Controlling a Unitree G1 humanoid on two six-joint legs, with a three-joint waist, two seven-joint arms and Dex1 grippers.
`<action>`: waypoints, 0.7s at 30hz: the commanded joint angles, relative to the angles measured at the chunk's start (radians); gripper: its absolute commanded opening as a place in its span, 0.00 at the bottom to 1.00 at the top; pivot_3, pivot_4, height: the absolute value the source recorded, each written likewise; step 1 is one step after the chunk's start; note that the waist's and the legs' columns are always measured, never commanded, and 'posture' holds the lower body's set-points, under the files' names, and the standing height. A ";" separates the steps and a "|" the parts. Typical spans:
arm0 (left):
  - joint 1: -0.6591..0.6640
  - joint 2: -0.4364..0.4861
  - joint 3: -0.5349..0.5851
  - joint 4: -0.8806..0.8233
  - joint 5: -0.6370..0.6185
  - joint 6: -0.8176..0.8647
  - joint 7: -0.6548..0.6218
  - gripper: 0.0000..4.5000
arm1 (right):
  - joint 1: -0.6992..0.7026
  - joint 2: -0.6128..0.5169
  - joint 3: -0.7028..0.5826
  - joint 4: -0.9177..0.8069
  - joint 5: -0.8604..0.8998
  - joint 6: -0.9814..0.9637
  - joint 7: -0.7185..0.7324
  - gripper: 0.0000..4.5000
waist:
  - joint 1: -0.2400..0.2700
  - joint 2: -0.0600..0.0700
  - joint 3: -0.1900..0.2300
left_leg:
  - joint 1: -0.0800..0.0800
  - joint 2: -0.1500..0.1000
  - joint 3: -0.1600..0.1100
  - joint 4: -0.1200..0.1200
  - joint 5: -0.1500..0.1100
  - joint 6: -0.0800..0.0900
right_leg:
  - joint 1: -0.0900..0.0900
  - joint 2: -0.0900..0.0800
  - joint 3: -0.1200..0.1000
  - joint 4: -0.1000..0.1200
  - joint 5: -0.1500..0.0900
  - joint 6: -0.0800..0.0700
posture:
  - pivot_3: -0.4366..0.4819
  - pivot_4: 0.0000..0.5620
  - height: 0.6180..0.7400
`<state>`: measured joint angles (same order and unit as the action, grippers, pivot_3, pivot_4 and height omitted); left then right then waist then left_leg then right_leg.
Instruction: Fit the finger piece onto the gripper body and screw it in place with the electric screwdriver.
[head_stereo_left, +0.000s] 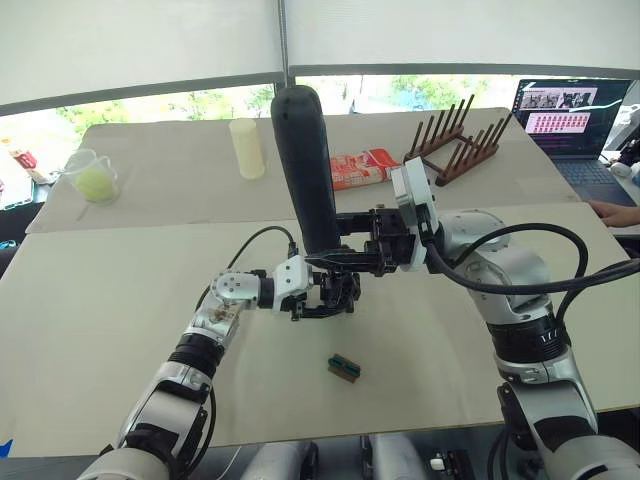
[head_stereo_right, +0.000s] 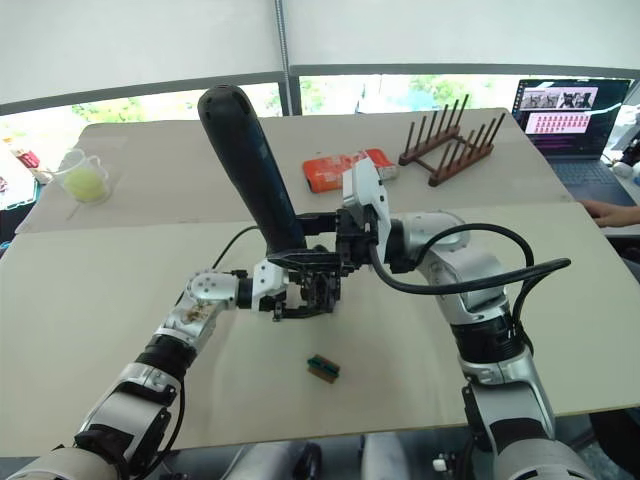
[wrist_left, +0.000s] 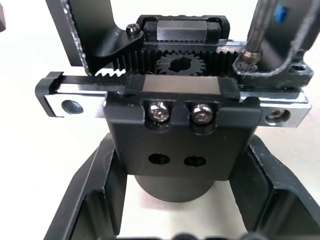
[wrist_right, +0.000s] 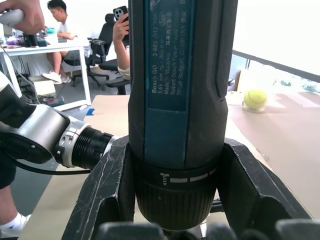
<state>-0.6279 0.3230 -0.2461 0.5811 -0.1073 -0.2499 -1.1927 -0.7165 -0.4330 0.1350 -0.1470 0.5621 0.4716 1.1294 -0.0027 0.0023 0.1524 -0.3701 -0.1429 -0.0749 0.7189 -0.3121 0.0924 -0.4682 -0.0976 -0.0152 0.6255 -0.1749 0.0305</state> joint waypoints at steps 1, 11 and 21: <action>-0.016 0.004 0.002 0.026 0.017 0.031 0.013 0.51 | -0.005 0.007 -0.027 -0.021 -0.005 -0.045 -0.016 0.42 | 0.000 0.000 0.000 | 0.000 0.000 0.000 0.000 0.000 0.000 | 0.000 0.000 0.000 0.000 0.000 0.000 | 0.48 0.27 1.00; -0.023 0.007 0.003 0.020 0.007 0.077 -0.004 0.51 | -0.036 -0.012 -0.008 0.061 -0.025 -0.034 0.003 0.42 | 0.002 0.000 0.000 | 0.000 0.000 0.000 0.001 0.000 0.000 | 0.001 0.000 0.000 0.000 0.000 0.000 | 0.48 0.27 1.00; -0.024 0.013 0.007 0.017 0.007 0.086 -0.008 0.51 | -0.063 -0.025 0.020 0.150 -0.055 -0.031 0.032 0.42 | 0.002 -0.001 -0.001 | 0.001 0.000 0.000 0.001 0.000 0.000 | 0.001 0.000 0.001 0.000 0.000 0.000 | 0.48 0.27 1.00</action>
<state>-0.6482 0.3191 -0.2447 0.5892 -0.1174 -0.1677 -1.2074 -0.7787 -0.4343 0.1446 -0.0222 0.5529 0.4458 1.1562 -0.0011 0.0013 0.1511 -0.3692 -0.1428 -0.0750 0.7202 -0.3121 0.0923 -0.4667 -0.0977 -0.0141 0.6252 -0.1749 0.0305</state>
